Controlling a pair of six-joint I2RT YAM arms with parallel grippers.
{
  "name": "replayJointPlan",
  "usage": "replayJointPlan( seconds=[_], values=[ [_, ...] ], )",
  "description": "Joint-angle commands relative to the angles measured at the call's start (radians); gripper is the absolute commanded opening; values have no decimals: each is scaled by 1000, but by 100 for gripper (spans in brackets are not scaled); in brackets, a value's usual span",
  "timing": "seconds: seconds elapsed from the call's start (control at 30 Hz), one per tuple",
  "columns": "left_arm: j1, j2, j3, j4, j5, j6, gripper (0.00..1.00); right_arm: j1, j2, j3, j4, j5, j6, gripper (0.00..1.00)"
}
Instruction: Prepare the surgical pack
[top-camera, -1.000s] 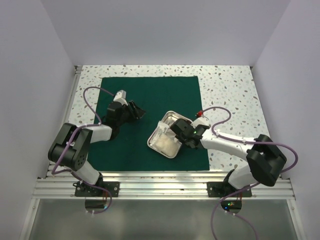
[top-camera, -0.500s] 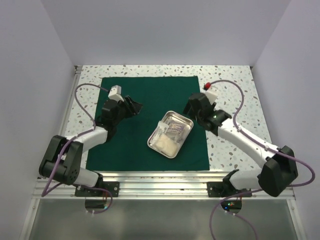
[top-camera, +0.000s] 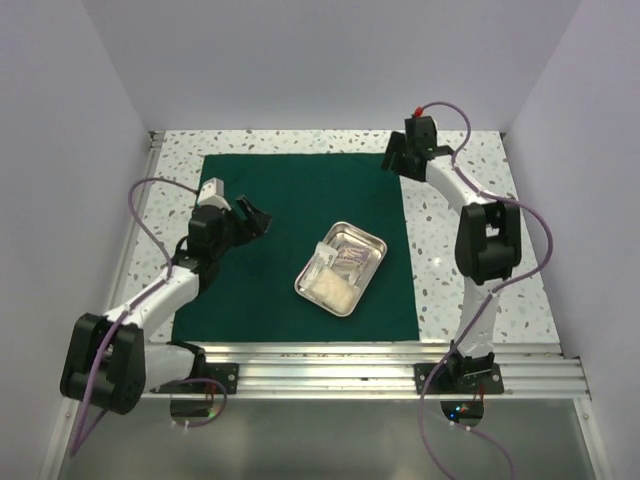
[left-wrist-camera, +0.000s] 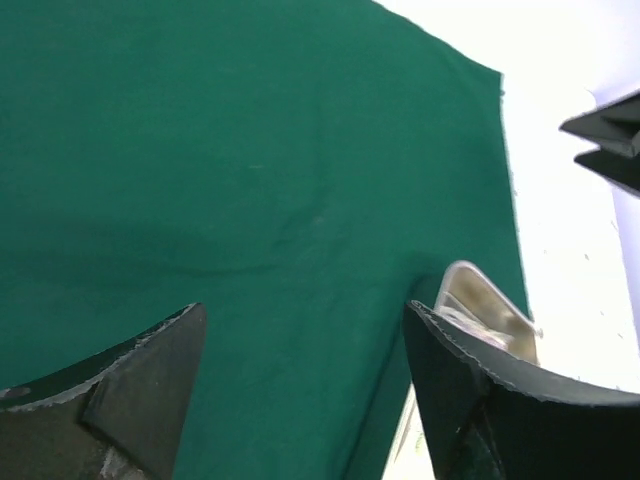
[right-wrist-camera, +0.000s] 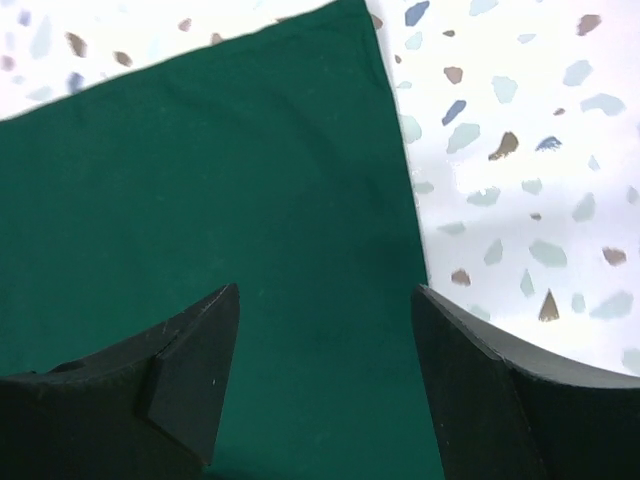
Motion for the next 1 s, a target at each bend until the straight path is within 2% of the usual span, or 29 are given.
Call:
replayJointPlan(
  seconds=[0.0,0.07,0.27,0.63,0.87,0.9,0.97],
  values=[
    [56,-106,-35,-165,-109,5,84,-27,133,149,-85,-95,-89,72],
    [102,-140,-53,-200,-118,19,87,-35,186,236,-103,-100,-104,72],
    [154,-167,-93,-288,-187,41,85,-39,381,476,-224,-81,-147,71],
    [163,-147,-92,-289,-232,36,85,-35,444,484,-223,-95,-158,66],
    [169,-151,-87,-283,-244,44,84,-6,474,490,-223,-106,-166,49],
    [169,-153,-83,-286,-244,45,84,-3,479,493,-224,-104,-161,40],
    [169,-154,-78,-290,-243,53,84,-3,479,492,-220,-101,-146,29]
  ],
)
